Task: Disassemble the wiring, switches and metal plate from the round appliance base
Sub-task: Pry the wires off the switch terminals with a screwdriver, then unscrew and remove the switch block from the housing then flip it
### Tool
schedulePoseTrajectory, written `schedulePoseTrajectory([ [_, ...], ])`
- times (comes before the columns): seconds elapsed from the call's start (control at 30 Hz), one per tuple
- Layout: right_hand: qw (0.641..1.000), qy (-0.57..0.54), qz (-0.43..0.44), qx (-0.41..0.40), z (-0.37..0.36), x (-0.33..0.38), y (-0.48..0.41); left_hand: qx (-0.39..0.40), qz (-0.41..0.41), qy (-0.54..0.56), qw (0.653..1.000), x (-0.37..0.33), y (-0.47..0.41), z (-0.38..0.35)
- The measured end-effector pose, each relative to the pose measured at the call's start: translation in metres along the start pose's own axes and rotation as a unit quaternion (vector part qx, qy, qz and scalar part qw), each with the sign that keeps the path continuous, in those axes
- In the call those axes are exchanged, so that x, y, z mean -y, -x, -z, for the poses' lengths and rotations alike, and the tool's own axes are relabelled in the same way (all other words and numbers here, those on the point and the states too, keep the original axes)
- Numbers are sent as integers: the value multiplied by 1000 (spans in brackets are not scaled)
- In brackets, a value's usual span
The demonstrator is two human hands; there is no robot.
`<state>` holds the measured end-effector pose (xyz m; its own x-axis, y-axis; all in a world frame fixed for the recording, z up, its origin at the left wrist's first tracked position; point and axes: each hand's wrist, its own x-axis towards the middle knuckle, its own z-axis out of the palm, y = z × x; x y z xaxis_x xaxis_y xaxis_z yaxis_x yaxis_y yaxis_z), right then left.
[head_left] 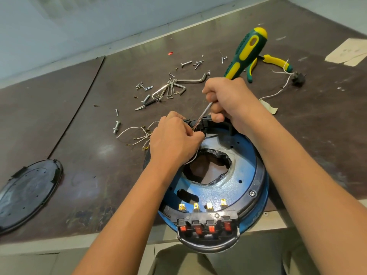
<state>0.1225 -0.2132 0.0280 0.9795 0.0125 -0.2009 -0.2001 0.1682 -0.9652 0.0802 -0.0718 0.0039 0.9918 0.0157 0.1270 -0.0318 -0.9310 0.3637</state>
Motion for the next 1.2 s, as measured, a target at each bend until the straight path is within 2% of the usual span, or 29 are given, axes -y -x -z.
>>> schedulePoseTrajectory([
  [0.1,992,123,23,-26,-1,-5,1,-5,1,1,1000,1,0,-1],
  [0.27,998,16,44,-48,4,-8,1,-7,1,15,1000,5,-2,1],
  [0.4,993,106,53,-6,4,-8,8,-32,-6,141,989,8,1,9],
  [0.5,984,146,103,0,8,-9,13,-46,4,246,968,6,1,22],
  [0.57,982,141,127,-9,13,-13,17,-65,21,295,953,7,2,33],
  [0.73,987,71,143,-21,24,-20,26,-95,44,332,937,27,7,61],
  [0.8,988,38,150,-8,26,-22,29,-101,72,314,941,42,6,69],
  [0.97,980,43,194,-7,27,-25,37,-106,127,259,952,76,-4,80],
  [1.2,973,78,216,-14,29,-27,40,-49,196,216,955,119,-1,56],
])
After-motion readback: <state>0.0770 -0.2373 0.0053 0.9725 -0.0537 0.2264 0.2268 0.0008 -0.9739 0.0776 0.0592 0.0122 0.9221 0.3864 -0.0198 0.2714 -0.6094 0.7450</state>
